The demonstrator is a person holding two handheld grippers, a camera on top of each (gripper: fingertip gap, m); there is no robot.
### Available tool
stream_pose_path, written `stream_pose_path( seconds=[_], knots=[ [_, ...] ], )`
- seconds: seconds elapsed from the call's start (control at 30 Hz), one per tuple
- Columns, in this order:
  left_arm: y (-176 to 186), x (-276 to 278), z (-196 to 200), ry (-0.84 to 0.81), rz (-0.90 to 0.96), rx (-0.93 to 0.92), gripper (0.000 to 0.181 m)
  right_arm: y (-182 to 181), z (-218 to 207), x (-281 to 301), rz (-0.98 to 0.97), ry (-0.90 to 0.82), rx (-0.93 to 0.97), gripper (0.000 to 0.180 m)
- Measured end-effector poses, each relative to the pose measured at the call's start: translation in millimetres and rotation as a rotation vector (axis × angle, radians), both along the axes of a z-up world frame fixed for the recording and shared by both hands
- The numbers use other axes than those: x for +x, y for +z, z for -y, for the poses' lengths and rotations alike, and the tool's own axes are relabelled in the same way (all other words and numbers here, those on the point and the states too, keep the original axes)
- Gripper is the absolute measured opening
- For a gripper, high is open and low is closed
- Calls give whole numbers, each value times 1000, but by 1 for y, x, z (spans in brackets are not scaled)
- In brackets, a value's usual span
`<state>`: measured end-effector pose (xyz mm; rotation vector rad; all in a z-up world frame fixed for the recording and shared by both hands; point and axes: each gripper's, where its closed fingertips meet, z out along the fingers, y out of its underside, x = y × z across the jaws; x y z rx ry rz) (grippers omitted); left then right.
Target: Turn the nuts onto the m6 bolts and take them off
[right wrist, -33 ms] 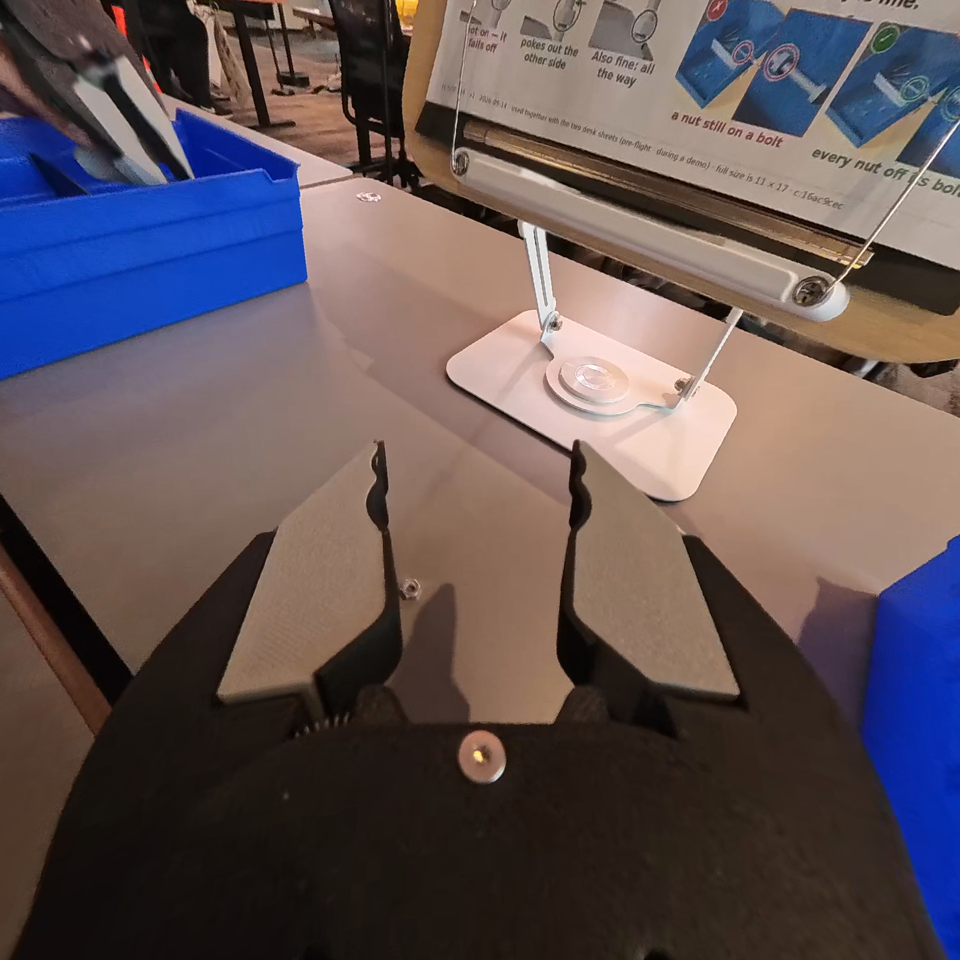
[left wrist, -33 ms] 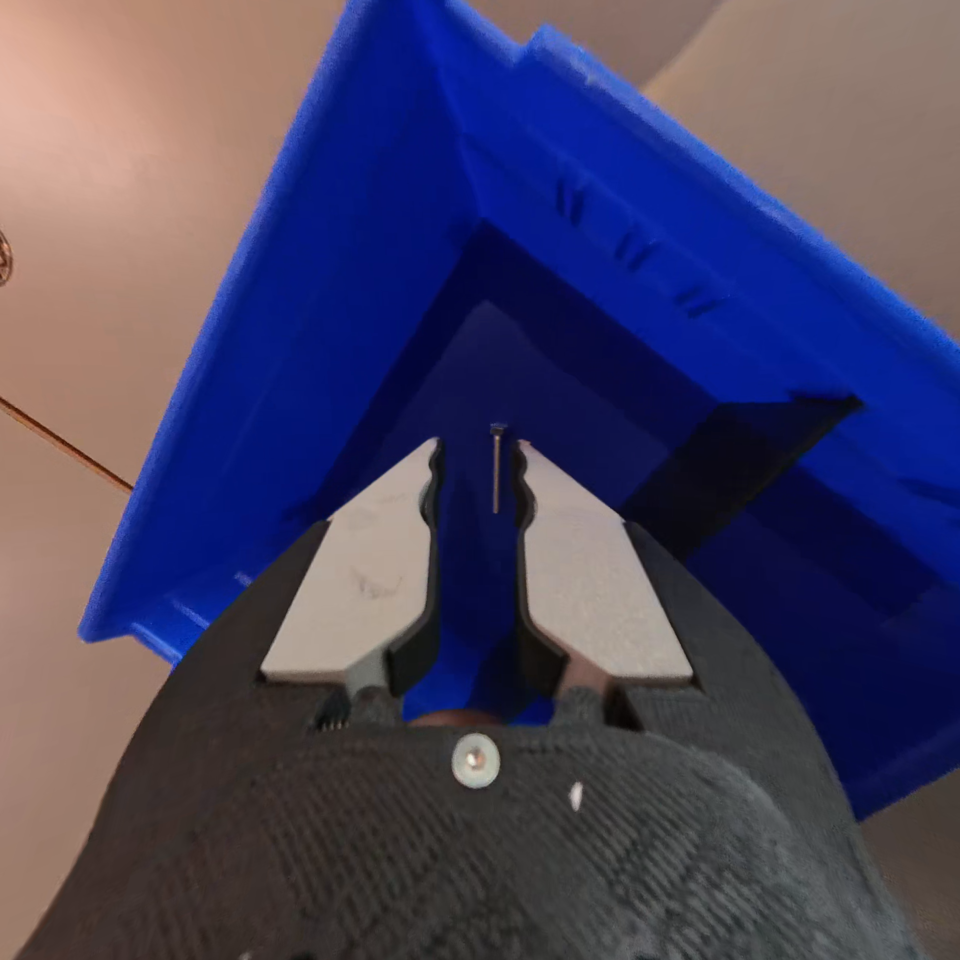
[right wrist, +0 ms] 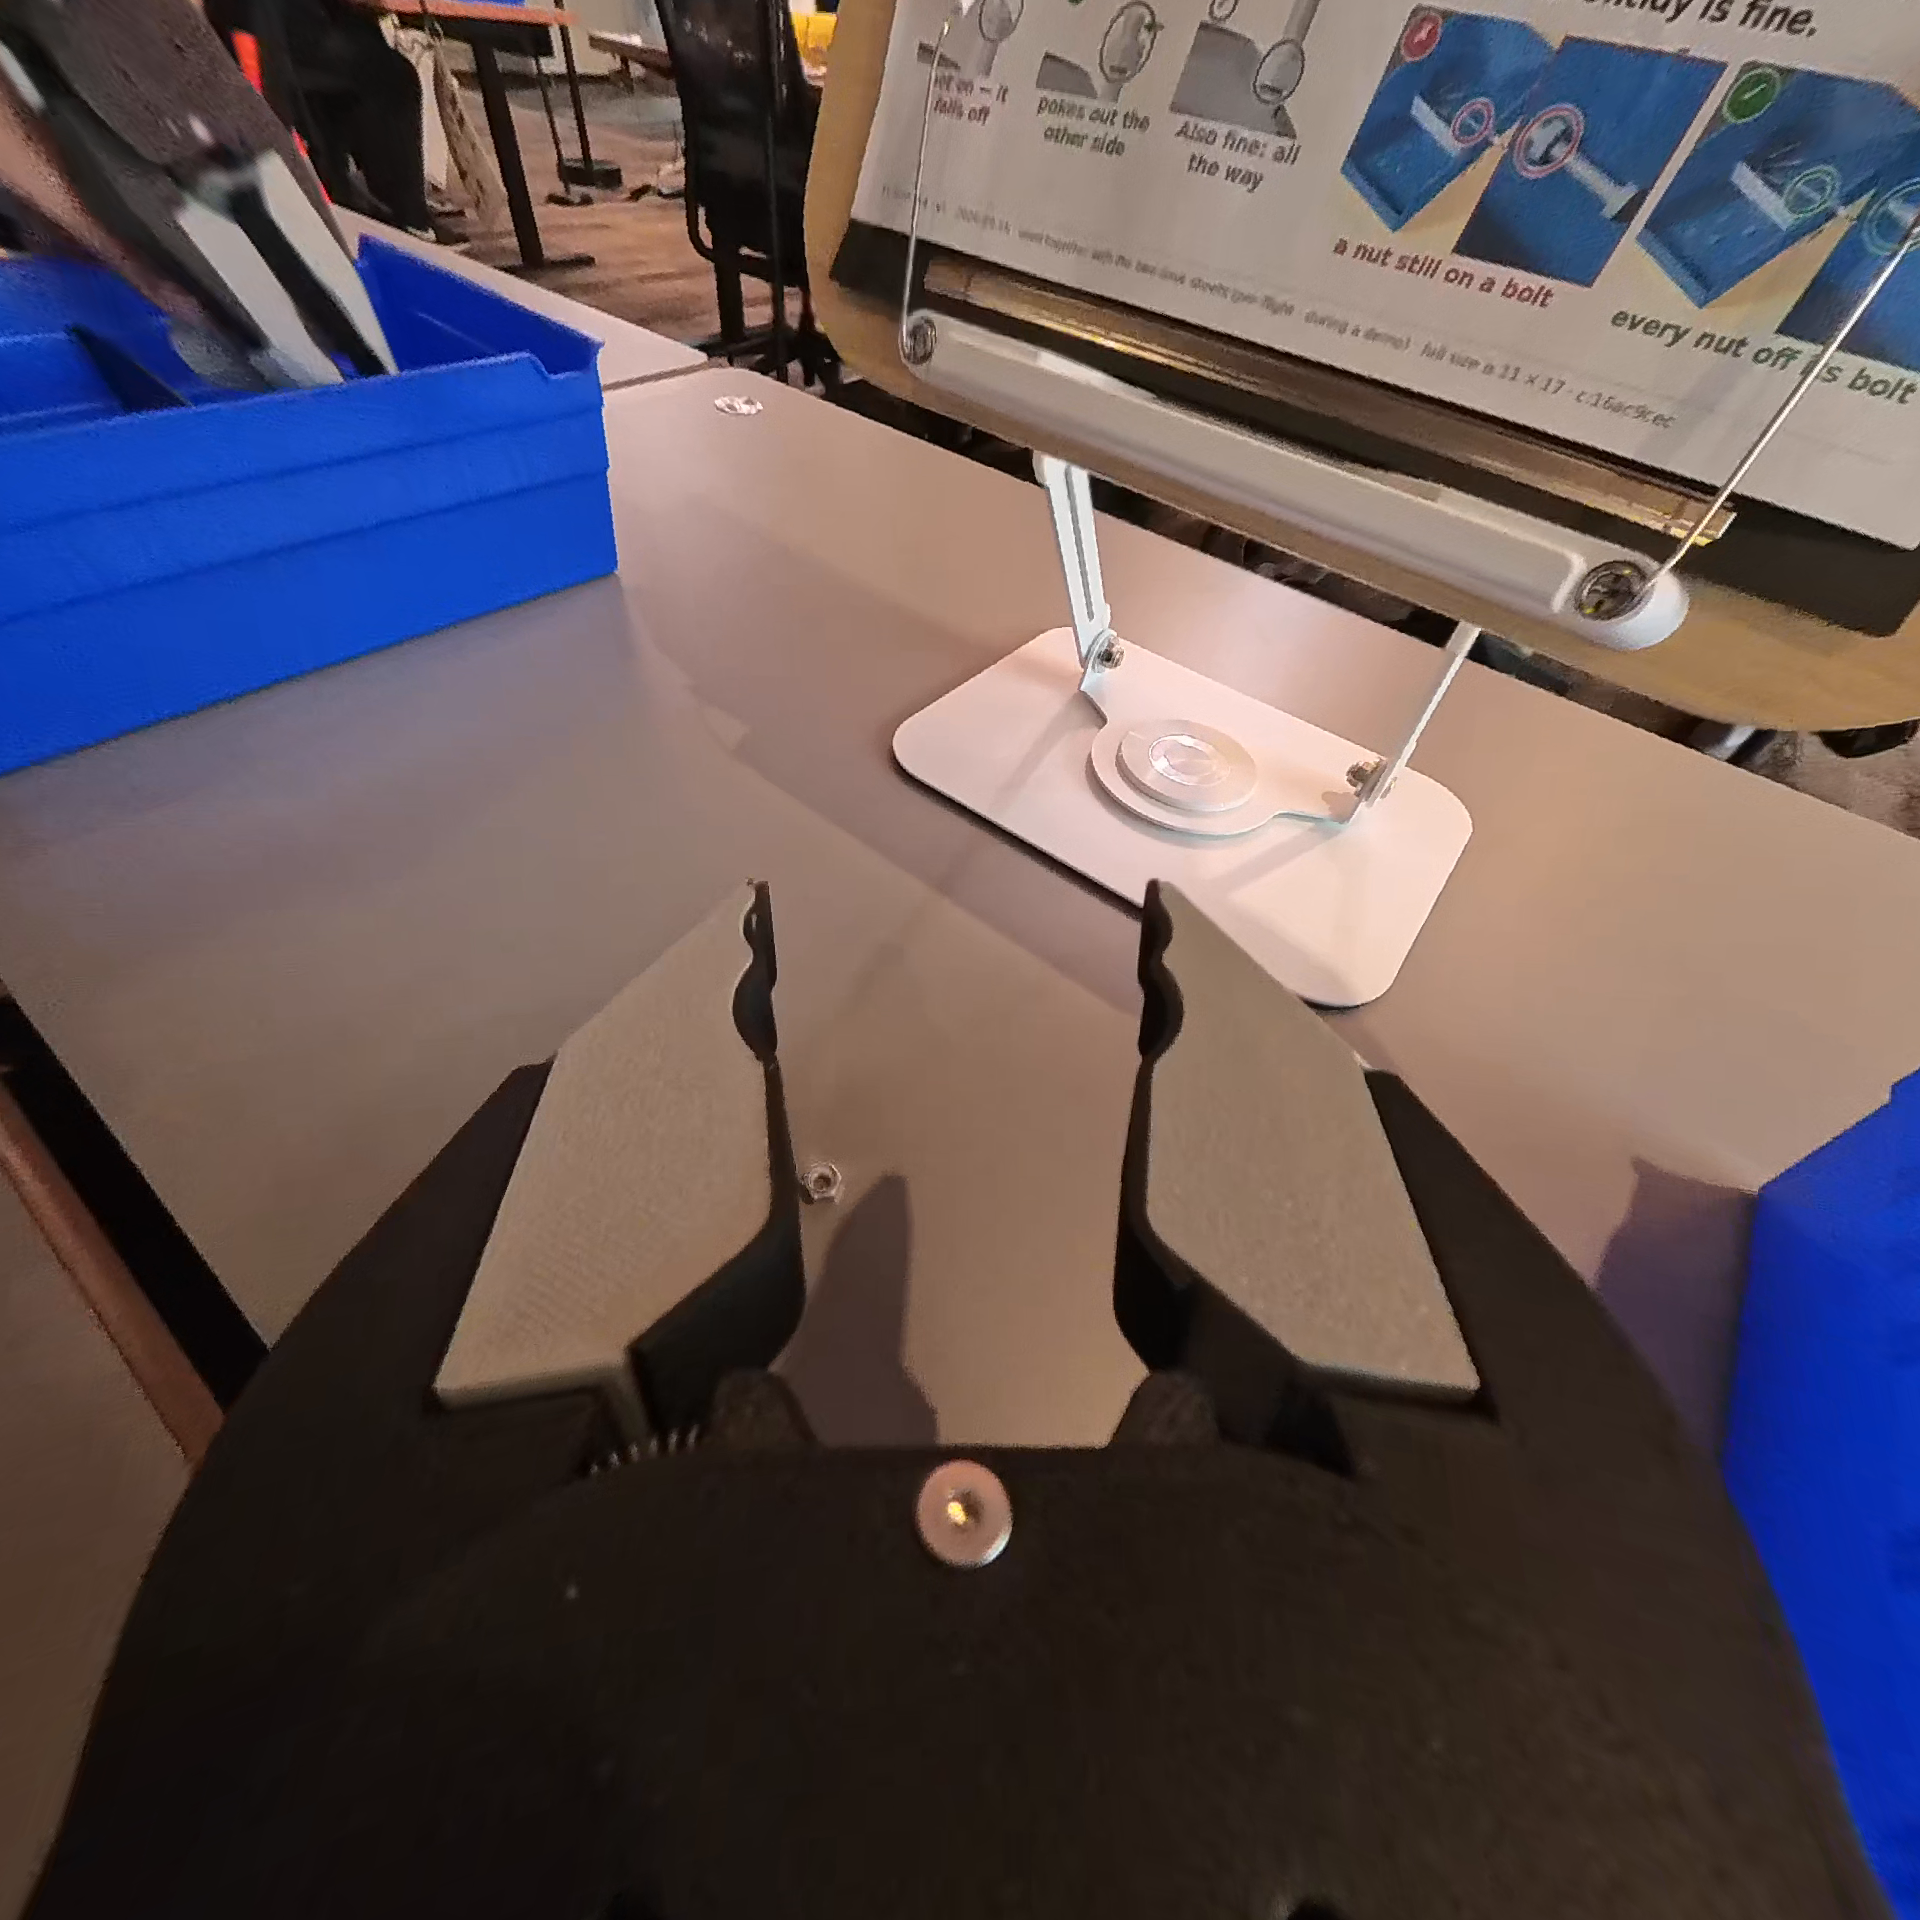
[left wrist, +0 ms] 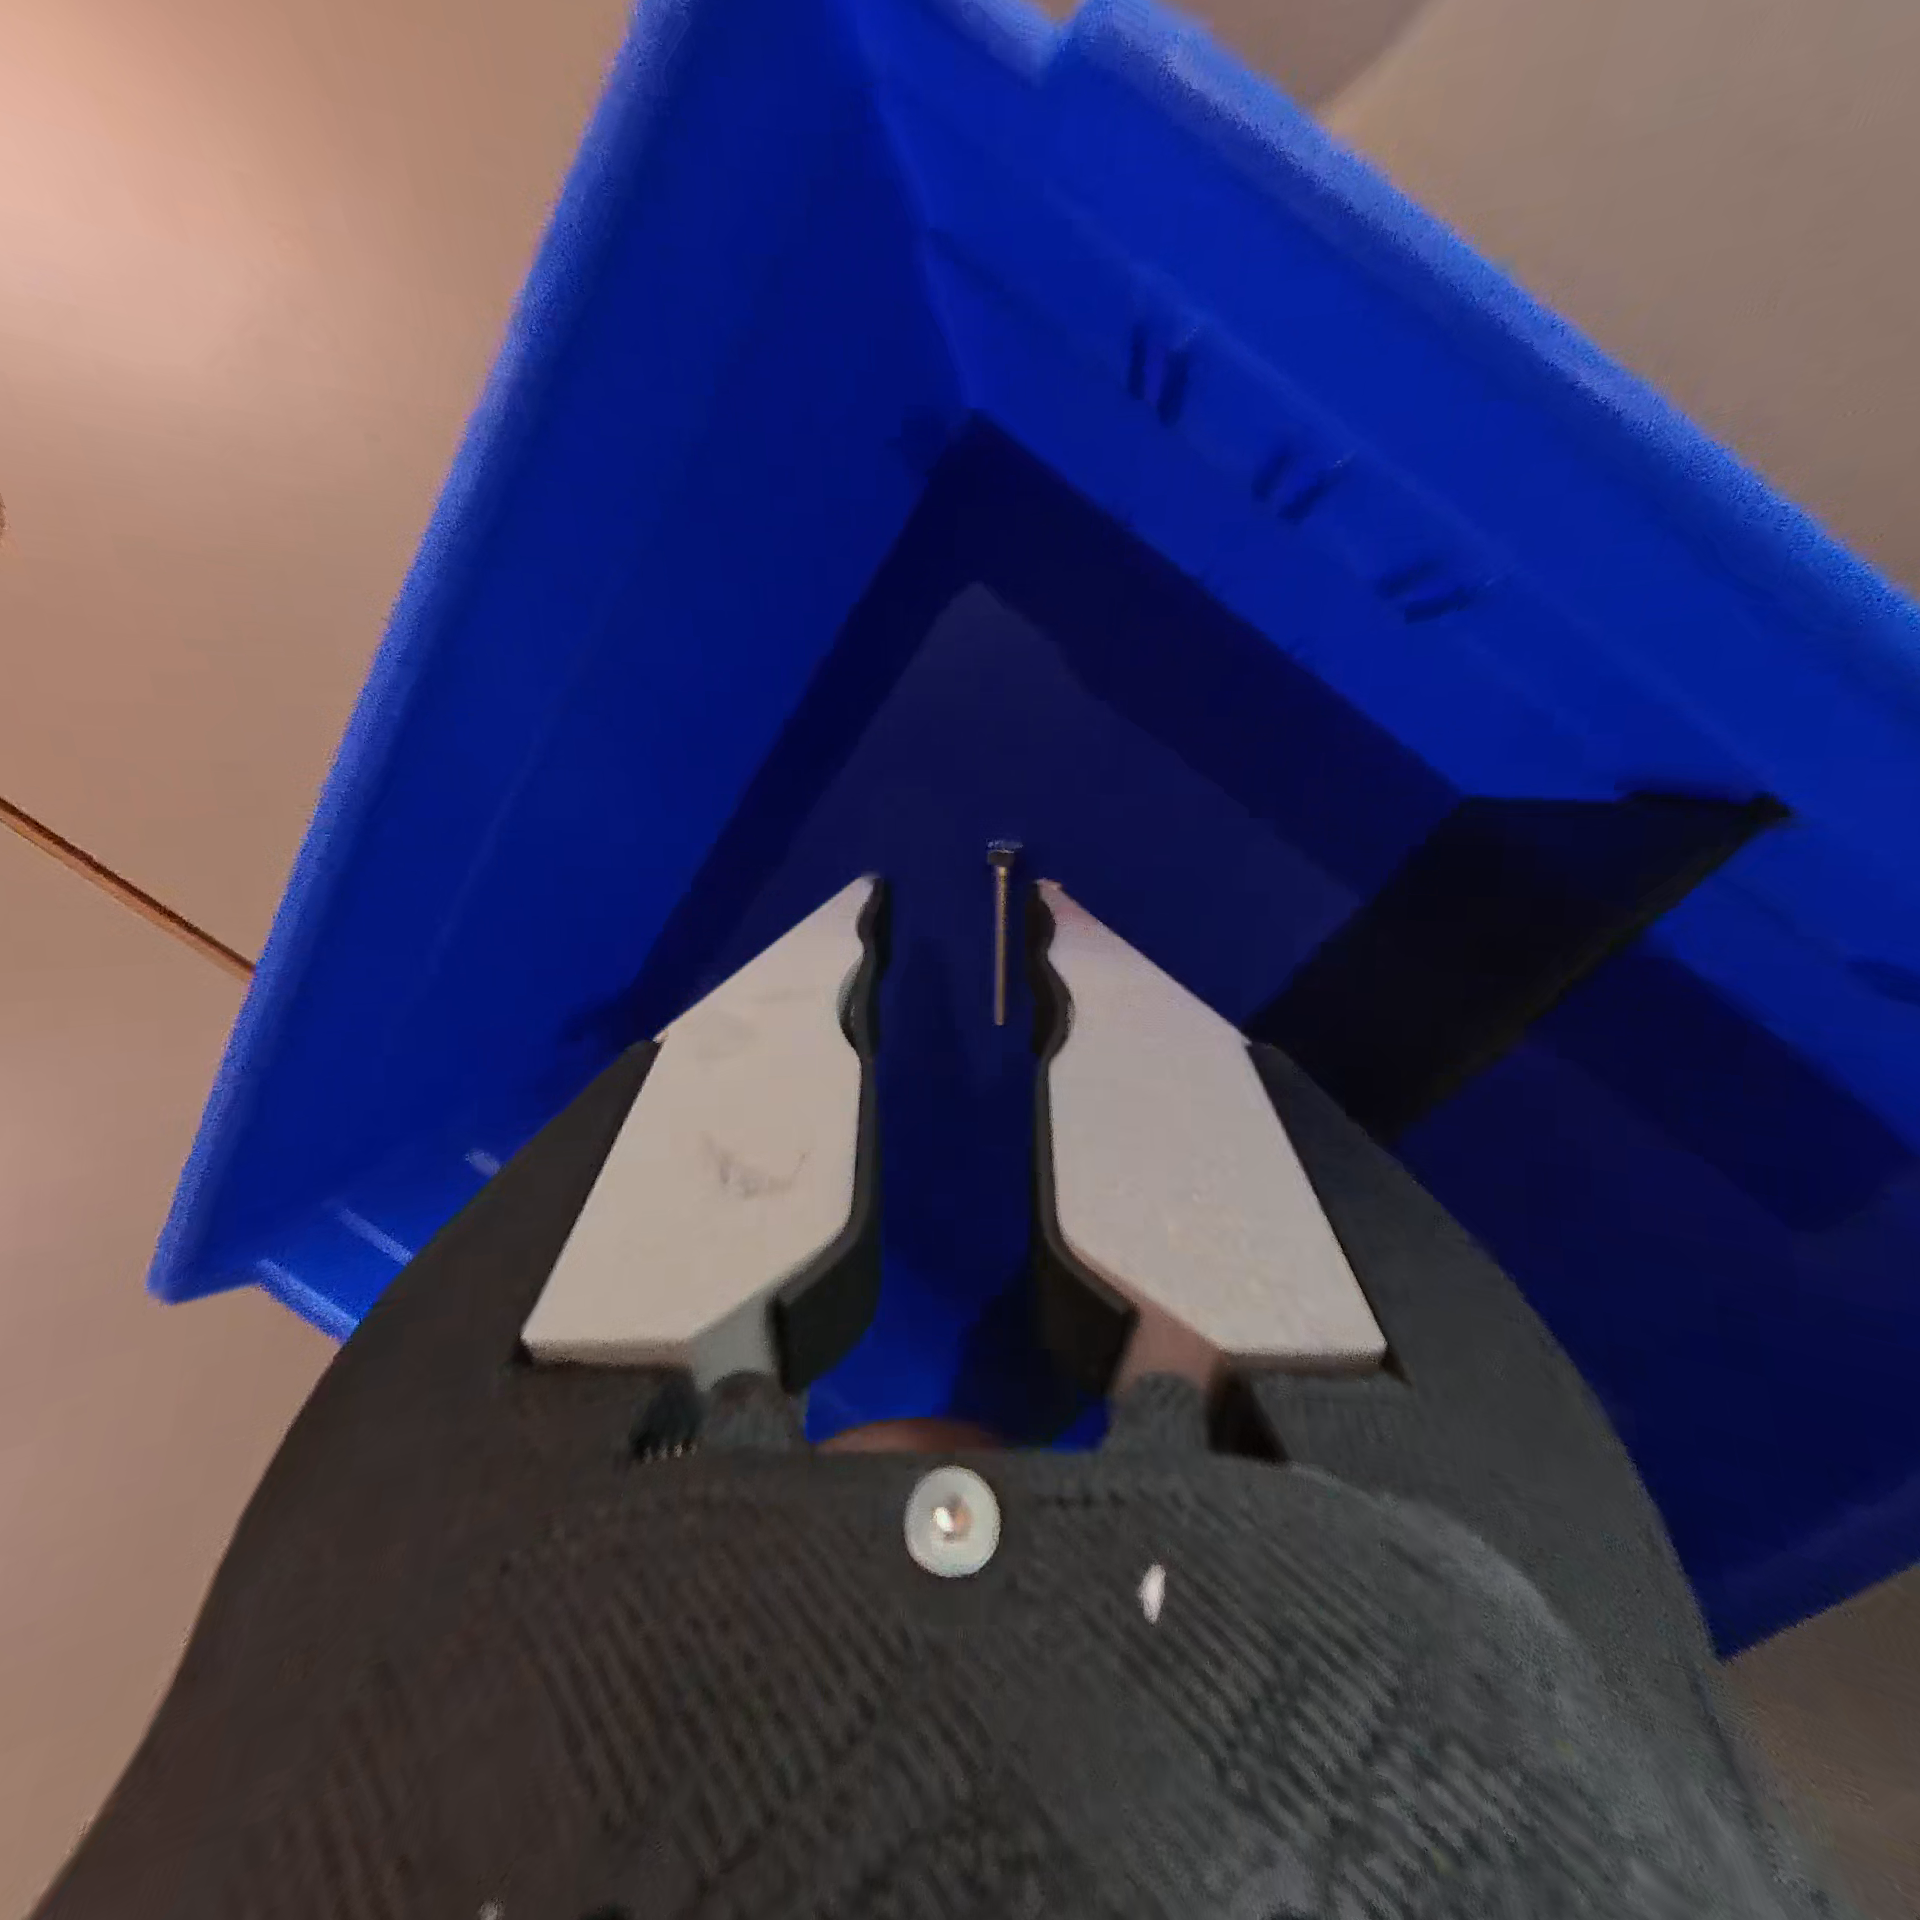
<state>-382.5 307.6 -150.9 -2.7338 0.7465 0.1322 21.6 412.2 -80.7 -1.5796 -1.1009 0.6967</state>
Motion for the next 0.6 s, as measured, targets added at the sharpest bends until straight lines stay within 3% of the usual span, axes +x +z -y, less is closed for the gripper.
stream_pose_path(
  seconds=[0.33,0.5,0.6],
  knots=[
    [-38,-9,9,23,-2,-165,23,13,5,5,-39,3,19,68],
    [-39,-1,8,19,66,-153,4,17,8,6,-53,10,24,67],
    [-39,0,8,29,74,-152,3,18,9,6,-66,16,13,66]
  ],
)
